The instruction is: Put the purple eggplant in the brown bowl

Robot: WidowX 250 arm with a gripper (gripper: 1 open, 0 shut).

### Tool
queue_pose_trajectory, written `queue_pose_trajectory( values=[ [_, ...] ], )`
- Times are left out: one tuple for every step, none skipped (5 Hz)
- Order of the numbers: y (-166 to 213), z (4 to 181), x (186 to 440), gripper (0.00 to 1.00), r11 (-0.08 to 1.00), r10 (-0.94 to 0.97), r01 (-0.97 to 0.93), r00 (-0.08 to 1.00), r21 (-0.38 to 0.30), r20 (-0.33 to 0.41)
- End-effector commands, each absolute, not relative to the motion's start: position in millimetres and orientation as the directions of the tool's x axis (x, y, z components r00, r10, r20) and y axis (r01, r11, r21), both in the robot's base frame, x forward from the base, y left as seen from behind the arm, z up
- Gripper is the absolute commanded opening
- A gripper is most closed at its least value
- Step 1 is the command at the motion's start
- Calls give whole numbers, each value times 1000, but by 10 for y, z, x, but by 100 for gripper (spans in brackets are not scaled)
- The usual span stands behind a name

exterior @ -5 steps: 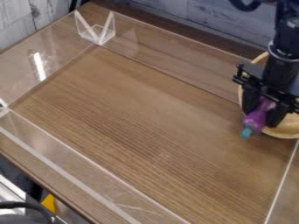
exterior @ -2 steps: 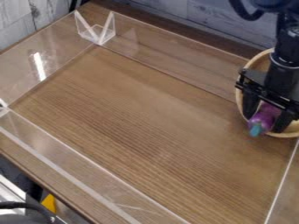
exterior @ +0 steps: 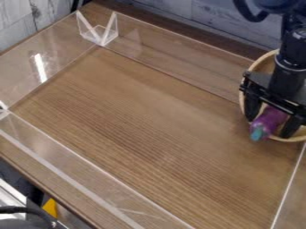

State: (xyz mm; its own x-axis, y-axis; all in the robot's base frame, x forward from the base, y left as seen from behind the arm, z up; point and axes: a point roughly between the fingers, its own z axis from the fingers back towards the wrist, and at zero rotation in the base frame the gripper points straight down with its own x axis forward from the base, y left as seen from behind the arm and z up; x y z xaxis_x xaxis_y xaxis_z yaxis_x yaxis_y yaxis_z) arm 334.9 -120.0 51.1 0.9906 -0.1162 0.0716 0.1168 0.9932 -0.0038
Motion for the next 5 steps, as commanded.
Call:
queue_pose_trajectory(
  values=[
    [-1134,828,3379,100,995,-94,99,985,-26,147],
    [-1100,841,3368,100,995,-87,92,985,-30,147],
    [-1082,834,3367,100,996,-82,87,986,-31,144],
    [-1060,834,3356,100,996,-77,83,987,-32,140],
    [-1037,838,3342,100,996,-73,78,988,-34,136]
  ],
)
